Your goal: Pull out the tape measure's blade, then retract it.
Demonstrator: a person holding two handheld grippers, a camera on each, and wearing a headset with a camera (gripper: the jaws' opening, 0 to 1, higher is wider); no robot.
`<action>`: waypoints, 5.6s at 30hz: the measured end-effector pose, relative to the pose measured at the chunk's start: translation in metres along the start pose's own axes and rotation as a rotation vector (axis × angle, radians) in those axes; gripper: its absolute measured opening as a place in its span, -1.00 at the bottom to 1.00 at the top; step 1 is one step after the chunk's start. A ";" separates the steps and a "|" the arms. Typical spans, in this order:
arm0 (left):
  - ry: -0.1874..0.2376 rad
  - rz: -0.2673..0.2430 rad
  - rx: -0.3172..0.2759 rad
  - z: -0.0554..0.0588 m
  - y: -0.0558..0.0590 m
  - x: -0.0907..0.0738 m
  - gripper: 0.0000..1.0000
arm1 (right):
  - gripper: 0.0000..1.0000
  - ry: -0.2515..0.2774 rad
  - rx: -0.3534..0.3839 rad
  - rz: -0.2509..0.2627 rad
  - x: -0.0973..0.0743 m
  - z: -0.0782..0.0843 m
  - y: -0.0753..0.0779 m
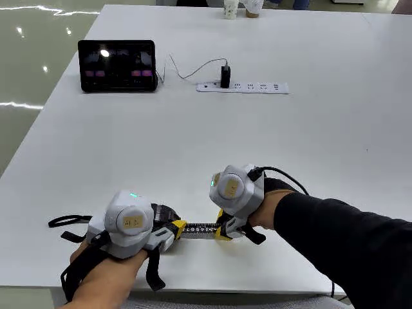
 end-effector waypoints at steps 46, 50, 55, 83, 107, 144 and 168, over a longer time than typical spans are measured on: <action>-0.108 -0.014 -0.175 0.001 -0.002 -0.003 0.18 | -0.77 0.004 0.012 -0.001 0.004 -0.008 0.000; -0.109 -0.021 -0.154 0.001 -0.001 -0.002 0.13 | -0.78 0.004 0.014 -0.001 0.004 -0.008 0.000; -0.097 -0.018 -0.157 0.002 -0.002 -0.003 0.12 | -0.77 0.026 0.038 -0.013 0.004 -0.009 0.001; -0.081 -0.007 -0.166 0.003 -0.003 -0.003 0.13 | -0.77 0.065 0.016 -0.009 0.012 -0.024 -0.002; -0.077 0.000 -0.167 0.004 -0.003 -0.004 0.13 | -0.77 0.100 -0.002 -0.019 0.018 -0.033 -0.003; -0.076 0.010 -0.174 0.005 -0.005 -0.003 0.13 | -0.76 0.148 -0.021 -0.025 0.028 -0.049 -0.006; -0.082 0.026 -0.108 0.006 -0.003 -0.003 0.20 | -0.74 0.151 -0.024 -0.017 0.030 -0.053 -0.010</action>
Point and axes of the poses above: the centre of the closed fingertips' face, and the gripper's own axes: x roughly forward along the fingers, y roughly to its right, z roughly out of its underside, the point moved 7 cm from there along -x, roughly backward along the fingers, and after that the axes turned 1 degree about z, right-handed, at the moved point
